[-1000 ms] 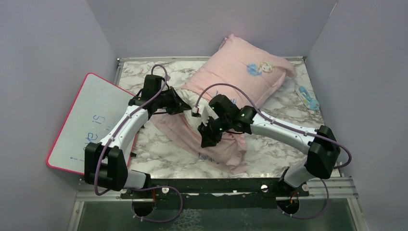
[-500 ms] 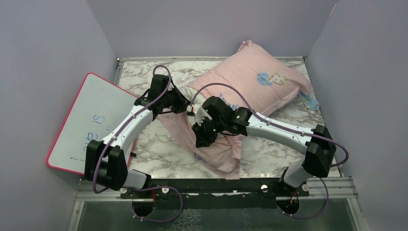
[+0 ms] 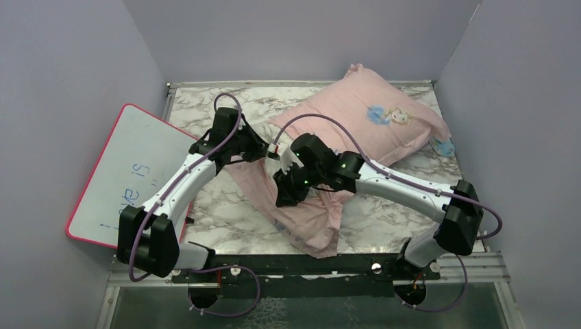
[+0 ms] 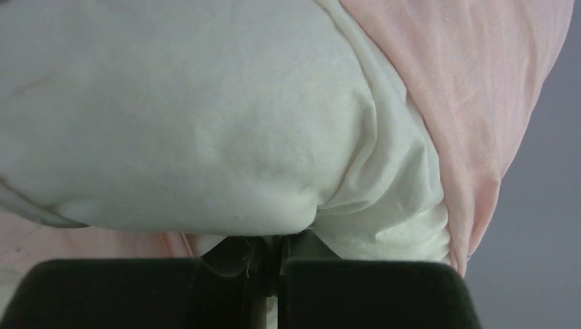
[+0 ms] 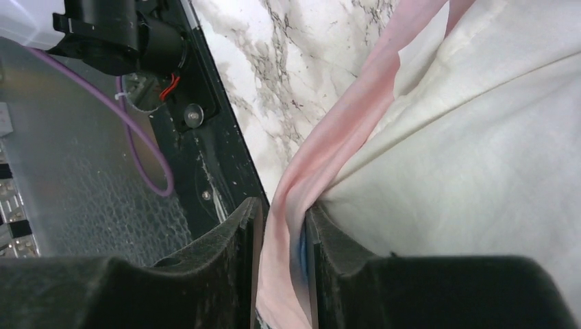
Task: Remove the pillowcase from the pillow
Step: Remove the pillow from the pillowcase.
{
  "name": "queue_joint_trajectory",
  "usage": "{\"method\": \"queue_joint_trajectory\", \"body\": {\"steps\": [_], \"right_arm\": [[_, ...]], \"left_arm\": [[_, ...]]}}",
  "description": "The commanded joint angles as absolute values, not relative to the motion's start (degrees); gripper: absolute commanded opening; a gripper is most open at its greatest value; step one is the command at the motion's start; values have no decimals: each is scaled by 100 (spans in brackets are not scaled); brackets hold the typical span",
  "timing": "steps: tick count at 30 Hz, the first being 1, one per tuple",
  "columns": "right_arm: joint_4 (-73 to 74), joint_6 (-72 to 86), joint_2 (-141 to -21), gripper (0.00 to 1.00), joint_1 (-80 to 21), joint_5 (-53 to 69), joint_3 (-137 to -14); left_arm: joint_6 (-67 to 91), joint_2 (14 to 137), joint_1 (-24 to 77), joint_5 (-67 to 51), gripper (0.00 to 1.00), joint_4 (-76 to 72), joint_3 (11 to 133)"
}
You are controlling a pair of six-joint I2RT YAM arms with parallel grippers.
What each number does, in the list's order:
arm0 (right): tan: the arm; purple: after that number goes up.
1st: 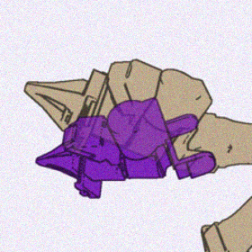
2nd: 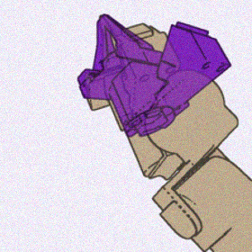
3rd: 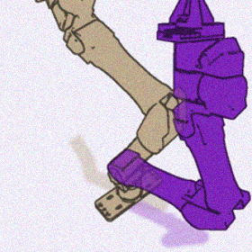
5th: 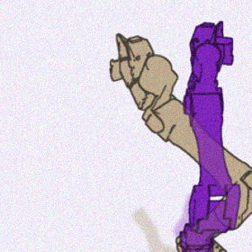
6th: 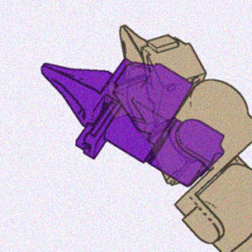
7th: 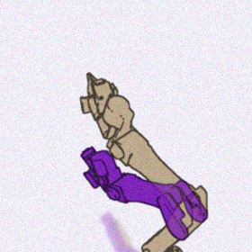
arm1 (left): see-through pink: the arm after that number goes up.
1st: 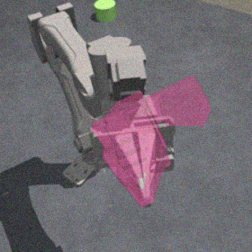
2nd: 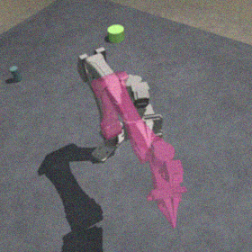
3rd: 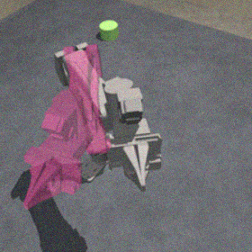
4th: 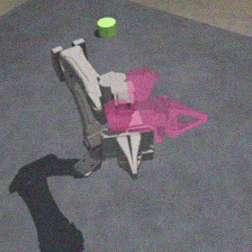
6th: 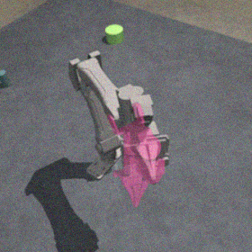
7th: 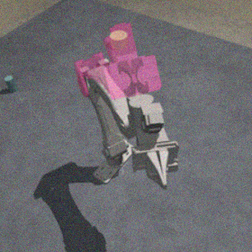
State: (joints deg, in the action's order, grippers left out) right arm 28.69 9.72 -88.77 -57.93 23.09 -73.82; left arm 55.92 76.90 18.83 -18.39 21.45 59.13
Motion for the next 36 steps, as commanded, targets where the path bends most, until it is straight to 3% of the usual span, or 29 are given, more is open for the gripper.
{"method": "queue_joint_trajectory", "body": {"steps": [1, 3, 5, 10, 13, 15, 21, 27, 33, 36], "right_arm": [[3039, 1105, -8719, 30, -6064, 3789, -7443], [3171, 998, -8935, 28, -6064, 4248, -7529], [3314, 978, -9075, 33, -6064, 4116, -7572], [3417, 1347, -8997, 38, -6064, 1926, -7711], [3261, 1460, -8869, 42, -6065, 1420, -7774], [3186, 1494, -8825, 49, -6064, 1417, -7789], [2826, 1597, -8839, 50, -6064, 2355, -7619], [2397, 1731, -8466, 50, -6064, 2505, -7460], [2791, 1813, -8258, 37, -6064, 1649, -7553], [2960, 1618, -8317, 30, -6056, 1989, -7591]], "left_arm": [[5645, 7512, 1832, -1481, 0, 1301, 5864], [5637, 7504, 1808, -1477, 0, 1309, 5854], [5620, 7503, 1787, -1485, 0, 1326, 5854], [5590, 7459, 1784, -1469, 0, 1376, 5838], [5605, 7428, 1784, -1474, 0, 1375, 5782], [5623, 7416, 1787, -1485, 0, 1378, 5755], [5626, 7399, 1784, -1469, 0, 1380, 5705], [5634, 7402, 1784, -1469, 0, 1380, 5670], [5590, 7383, 1777, -1461, 0, 1388, 5661], [5595, 7368, 1769, -1457, 0, 1397, 5659]]}}
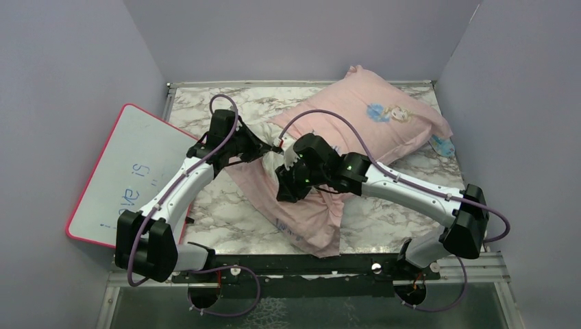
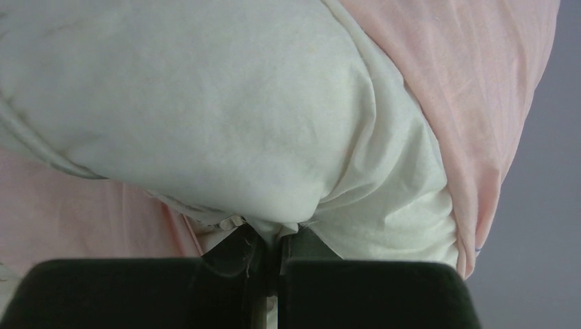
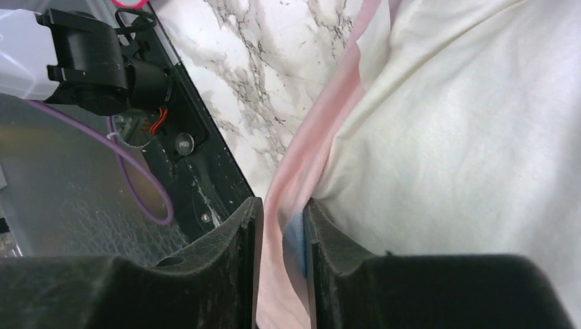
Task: Remove the pillowcase from the pillow
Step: Remove the pillow from the pillowcase.
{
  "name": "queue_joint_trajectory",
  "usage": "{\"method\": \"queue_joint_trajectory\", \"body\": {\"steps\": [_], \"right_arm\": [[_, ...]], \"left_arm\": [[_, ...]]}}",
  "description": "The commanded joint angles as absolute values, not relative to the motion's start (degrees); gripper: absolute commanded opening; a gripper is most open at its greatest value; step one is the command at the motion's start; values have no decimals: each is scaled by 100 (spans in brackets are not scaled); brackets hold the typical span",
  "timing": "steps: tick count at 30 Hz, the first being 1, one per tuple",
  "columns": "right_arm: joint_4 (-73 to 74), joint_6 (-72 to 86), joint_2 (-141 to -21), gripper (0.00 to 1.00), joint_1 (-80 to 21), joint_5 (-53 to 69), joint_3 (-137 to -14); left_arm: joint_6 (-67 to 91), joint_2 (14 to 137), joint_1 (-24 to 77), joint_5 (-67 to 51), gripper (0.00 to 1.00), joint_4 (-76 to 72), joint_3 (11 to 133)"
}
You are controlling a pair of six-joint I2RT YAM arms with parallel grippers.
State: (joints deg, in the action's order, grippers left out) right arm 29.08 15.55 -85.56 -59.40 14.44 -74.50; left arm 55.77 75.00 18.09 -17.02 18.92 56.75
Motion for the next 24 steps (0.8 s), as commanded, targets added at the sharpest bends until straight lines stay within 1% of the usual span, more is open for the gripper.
{"method": "queue_joint_trajectory", "body": {"steps": [1, 3, 4, 5, 7, 8, 9, 11, 13, 15, 17, 18, 20, 24], "right_arm": [[3022, 1572, -8377, 29, -6063, 2239, -7624], [3140, 1489, -8499, 25, -6058, 2673, -7686], [3186, 1515, -8524, 22, -6059, 2682, -7706], [3221, 1602, -8515, 16, -6063, 2528, -7708], [3236, 1821, -8401, 2, -6059, 1820, -7634], [3230, 1905, -8319, 1, -6063, 1485, -7576], [3289, 1922, -8236, 1, -6064, 1107, -7553], [3496, 1805, -8189, 0, -6061, 886, -7621], [3654, 1384, -8170, 1, -6061, 1512, -7678], [3823, 854, -8188, 1, -6064, 2789, -7658], [3915, 554, -8256, 1, -6084, 3922, -7548], [3906, 433, -8320, 1, -6138, 4278, -7474], [4017, 196, -8511, 1, -6380, 4426, -7397], [4572, -335, -9112, 1, -6665, 4377, -7371]], "left_arm": [[5595, 7361, 1768, -1459, 0, 1397, 5652], [5595, 7360, 1767, -1459, 0, 1393, 5645], [5592, 7356, 1768, -1456, 0, 1404, 5643], [5591, 7352, 1760, -1452, 0, 1406, 5635], [5577, 7328, 1756, -1438, 0, 1426, 5625], [5568, 7305, 1750, -1422, 0, 1443, 5617], [5552, 7292, 1734, -1404, 0, 1468, 5616], [5523, 7263, 1667, -1371, 0, 1529, 5616], [5478, 7259, 1509, -1403, 0, 1562, 5637], [5450, 7385, 1215, -1625, 0, 1466, 5714], [5312, 7671, 959, -1836, 0, 1424, 6047], [5216, 7844, 916, -1791, 0, 1523, 6291], [5211, 8156, 897, -1715, 0, 1587, 6716], [5556, 8494, 888, -1742, 0, 1339, 7073]]}}
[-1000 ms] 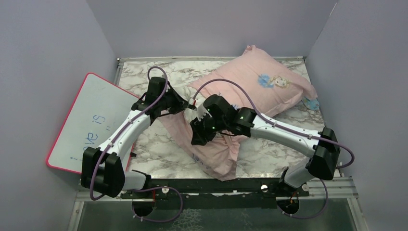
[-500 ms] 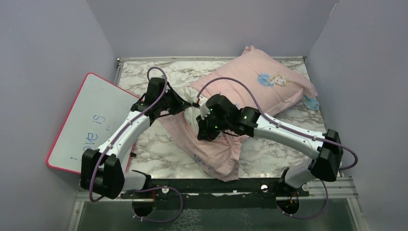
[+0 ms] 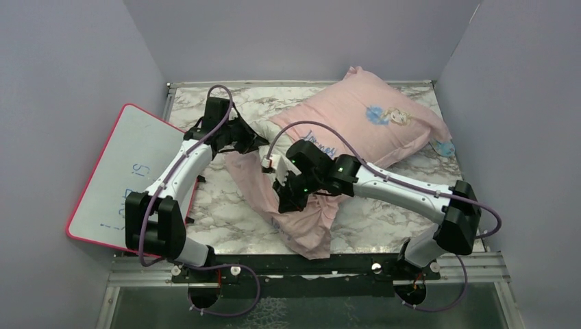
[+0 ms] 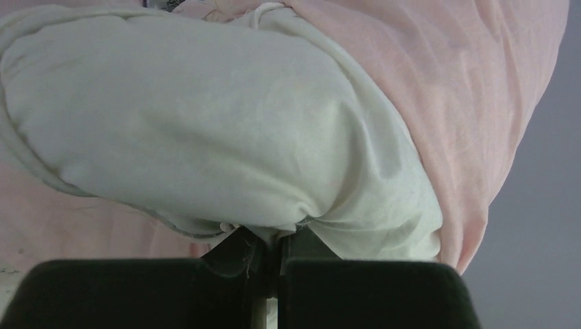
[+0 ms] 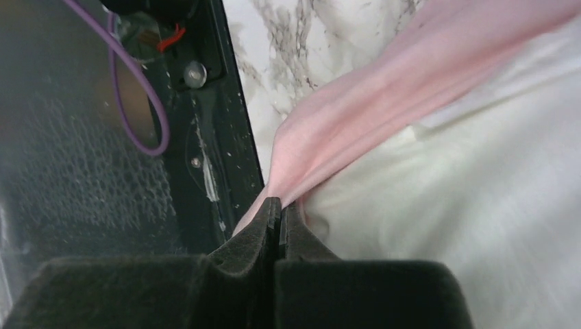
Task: Remove the pillowcase from the pillow
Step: Remove the pillow from the pillowcase.
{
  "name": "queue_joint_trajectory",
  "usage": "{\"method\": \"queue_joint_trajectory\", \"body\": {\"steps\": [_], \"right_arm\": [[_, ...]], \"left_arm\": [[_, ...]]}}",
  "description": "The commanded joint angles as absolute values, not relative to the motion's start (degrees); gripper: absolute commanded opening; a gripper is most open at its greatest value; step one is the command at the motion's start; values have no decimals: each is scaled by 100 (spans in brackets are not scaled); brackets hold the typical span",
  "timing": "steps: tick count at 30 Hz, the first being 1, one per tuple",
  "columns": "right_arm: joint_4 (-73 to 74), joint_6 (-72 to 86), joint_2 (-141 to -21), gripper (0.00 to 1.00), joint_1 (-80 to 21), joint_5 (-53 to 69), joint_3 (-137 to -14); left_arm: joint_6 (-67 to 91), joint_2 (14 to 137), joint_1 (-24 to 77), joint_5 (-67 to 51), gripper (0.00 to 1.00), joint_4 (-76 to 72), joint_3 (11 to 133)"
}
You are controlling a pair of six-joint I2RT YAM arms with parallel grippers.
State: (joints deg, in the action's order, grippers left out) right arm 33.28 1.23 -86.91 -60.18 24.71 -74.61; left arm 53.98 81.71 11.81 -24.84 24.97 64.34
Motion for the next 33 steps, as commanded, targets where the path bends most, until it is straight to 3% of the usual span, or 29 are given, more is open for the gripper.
{"method": "queue_joint_trajectory", "body": {"steps": [1, 12, 19, 23, 25, 28, 33], "right_arm": [[4698, -429, -9230, 1, -6704, 4365, -7341], [5012, -610, -9463, 1, -6952, 4116, -6608], [3702, 1066, -9359, 1, -6939, 998, -6788], [2828, 1825, -9235, 1, -6926, 107, -6712], [2349, 2028, -9178, 0, -6895, -201, -6548], [1843, 2198, -9165, 0, -6774, -234, -6430], [1418, 2368, -9151, 1, -6654, 116, -6327]], "left_arm": [[5637, 8547, 857, -1747, 0, 1291, 7128], [5719, 9110, 54, -2124, 0, 1330, 8176], [4970, 8784, -115, -2908, 2, 1344, 7235], [4553, 8223, -114, -3324, 52, 1448, 6157], [4296, 7919, -116, -3310, 69, 1697, 5816], [4163, 7440, -107, -3481, 80, 1852, 5282], [4063, 6688, -26, -3834, 84, 2018, 4595]]}}
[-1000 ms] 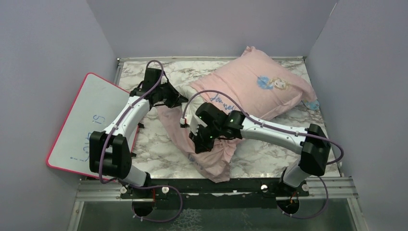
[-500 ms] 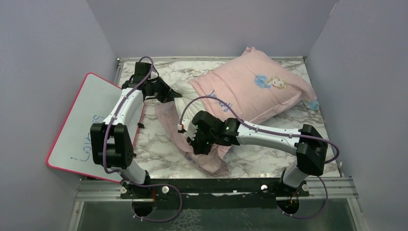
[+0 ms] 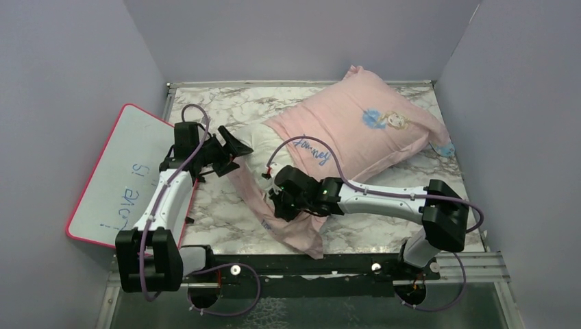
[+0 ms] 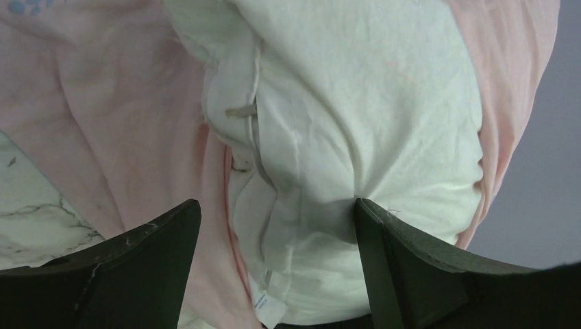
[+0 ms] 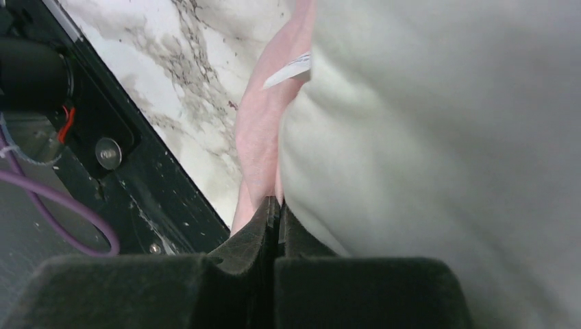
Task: Remove the pillowcase from the pillow
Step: Remove the pillow from the pillowcase.
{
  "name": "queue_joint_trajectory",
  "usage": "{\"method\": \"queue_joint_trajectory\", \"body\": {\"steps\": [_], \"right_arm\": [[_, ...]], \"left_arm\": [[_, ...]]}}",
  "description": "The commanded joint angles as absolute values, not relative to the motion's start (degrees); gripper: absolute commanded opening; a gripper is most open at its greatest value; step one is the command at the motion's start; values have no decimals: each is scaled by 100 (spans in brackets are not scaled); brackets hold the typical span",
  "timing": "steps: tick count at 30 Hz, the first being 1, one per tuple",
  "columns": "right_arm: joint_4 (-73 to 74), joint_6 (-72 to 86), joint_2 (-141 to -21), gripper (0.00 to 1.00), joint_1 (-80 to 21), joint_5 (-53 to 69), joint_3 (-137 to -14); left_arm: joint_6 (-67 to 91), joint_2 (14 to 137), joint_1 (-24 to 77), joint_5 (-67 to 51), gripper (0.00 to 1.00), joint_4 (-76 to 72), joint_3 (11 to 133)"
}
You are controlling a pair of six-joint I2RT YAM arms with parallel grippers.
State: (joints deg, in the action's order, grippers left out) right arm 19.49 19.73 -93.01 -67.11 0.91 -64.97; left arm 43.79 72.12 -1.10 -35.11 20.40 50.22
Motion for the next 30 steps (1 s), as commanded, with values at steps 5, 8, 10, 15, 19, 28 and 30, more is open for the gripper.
{"method": "queue_joint_trajectory", "body": {"steps": [5, 8, 10, 15, 19, 28, 30], "right_arm": [[910, 2443, -8892, 1, -6618, 401, -6011], [883, 2428, -8823, 1, -6610, 412, -5971], [875, 2395, -8759, 1, -6610, 427, -5944], [764, 2227, -8380, 1, -6609, 568, -5728], [663, 1539, -8120, 1, -6609, 1753, -5522], [2757, 233, -9150, 1, -7211, 3380, -6108], [2804, 403, -9234, 1, -7259, 2974, -6025]], "left_arm": [[4169, 6417, 1039, -3532, 84, 2025, 4303], [4451, 6541, 1790, -3109, 83, 1725, 4295], [4666, 6670, 1945, -3096, 80, 1334, 4208], [4913, 6912, 2056, -2882, 27, 995, 4273], [5066, 7244, 2050, -2787, 0, 799, 4764], [5612, 8791, 1515, -2970, 0, 628, 7197], [5727, 8880, 1330, -3101, 0, 539, 7368]]}}
